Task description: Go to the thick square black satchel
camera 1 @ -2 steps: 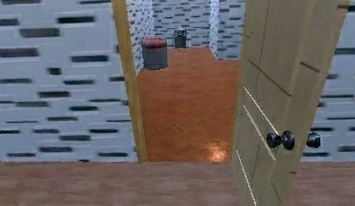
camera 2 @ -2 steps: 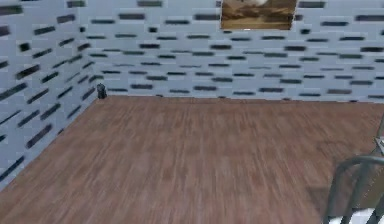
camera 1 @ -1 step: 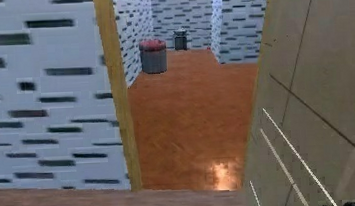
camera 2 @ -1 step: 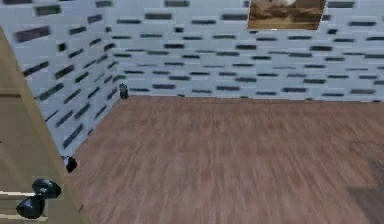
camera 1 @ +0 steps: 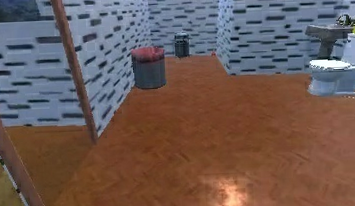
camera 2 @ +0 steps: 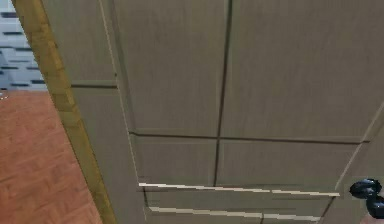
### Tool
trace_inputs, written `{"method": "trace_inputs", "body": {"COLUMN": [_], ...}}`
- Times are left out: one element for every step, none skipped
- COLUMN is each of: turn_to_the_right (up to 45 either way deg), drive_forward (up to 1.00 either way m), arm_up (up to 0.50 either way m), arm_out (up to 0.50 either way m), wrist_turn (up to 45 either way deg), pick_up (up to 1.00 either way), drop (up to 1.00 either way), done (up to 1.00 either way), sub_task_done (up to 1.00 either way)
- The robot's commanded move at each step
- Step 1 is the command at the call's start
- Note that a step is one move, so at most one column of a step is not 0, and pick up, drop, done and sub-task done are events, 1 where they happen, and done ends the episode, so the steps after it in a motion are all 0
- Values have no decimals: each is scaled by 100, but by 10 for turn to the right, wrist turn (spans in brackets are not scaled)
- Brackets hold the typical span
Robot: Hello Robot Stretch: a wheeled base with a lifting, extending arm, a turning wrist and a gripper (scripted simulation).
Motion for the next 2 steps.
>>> {"method": "trace_inputs", "body": {"turn_to_the_right": [-60,0], "drive_forward": [0,50], "arm_up": [0,0], "arm_out": [0,0], "wrist_turn": [0,0], "pick_up": [0,0], "drop": [0,0], "done": [0,0], "sub_task_done": [0,0]}}
